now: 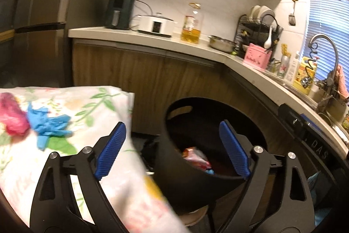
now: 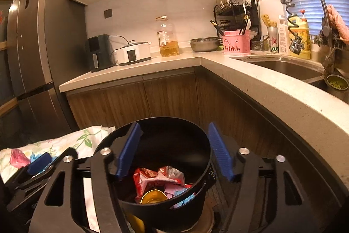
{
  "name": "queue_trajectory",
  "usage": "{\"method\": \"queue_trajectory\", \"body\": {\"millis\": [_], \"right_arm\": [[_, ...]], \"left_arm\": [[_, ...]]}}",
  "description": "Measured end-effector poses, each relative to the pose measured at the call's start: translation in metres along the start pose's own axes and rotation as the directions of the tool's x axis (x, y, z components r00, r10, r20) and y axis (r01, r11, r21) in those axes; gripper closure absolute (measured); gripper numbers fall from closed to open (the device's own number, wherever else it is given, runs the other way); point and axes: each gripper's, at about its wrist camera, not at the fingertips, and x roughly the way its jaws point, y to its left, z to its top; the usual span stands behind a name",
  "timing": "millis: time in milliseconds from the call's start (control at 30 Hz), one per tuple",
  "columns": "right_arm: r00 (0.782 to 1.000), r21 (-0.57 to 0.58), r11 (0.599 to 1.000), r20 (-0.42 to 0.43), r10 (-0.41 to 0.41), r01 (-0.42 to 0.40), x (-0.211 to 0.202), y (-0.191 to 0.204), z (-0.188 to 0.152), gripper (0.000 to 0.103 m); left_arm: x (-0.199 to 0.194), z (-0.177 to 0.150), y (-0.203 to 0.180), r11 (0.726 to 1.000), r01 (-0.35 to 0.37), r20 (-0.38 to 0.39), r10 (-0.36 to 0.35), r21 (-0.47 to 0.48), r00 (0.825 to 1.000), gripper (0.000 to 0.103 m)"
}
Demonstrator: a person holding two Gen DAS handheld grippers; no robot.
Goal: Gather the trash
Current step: 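Move both open tools back over the table toward the pink bag, then grasp the pink plastic bag with the left tool while the right tool grasps the blue glove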
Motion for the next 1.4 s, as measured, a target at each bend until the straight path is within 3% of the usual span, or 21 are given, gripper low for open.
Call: {"method": "queue_trajectory", "body": {"millis": [333,767,1233,1400], "right_arm": [[0.999,-0.055,0.998,-0.031,0.033,-0.035,-0.022,0.041,-0.007,0.028],[0.989,-0.101,0.985,-0.05,0.138,-0.142,-0.038,0.119,-0.026,0.028],[0.968,-0.119,0.962,-0.091,0.235,-0.245,-0.027,0.183,-0.048,0.028],[0.959,-0.115,0.956,-0.121,0.255,-0.268,-0.012,0.199,-0.057,0.028]], "left_arm": [[-0.063,-0.013,0.051,0.988,-0.154,0.026,0.155,-0.033,0.988,0.01],[-0.132,-0.023,0.134,0.94,-0.33,0.076,0.337,-0.088,0.938,0.01],[-0.15,-0.02,0.209,0.896,-0.409,0.079,0.426,-0.171,0.901,0.01],[-0.129,-0.009,0.229,0.902,-0.379,0.07,0.4,-0.206,0.914,0.01]]}}
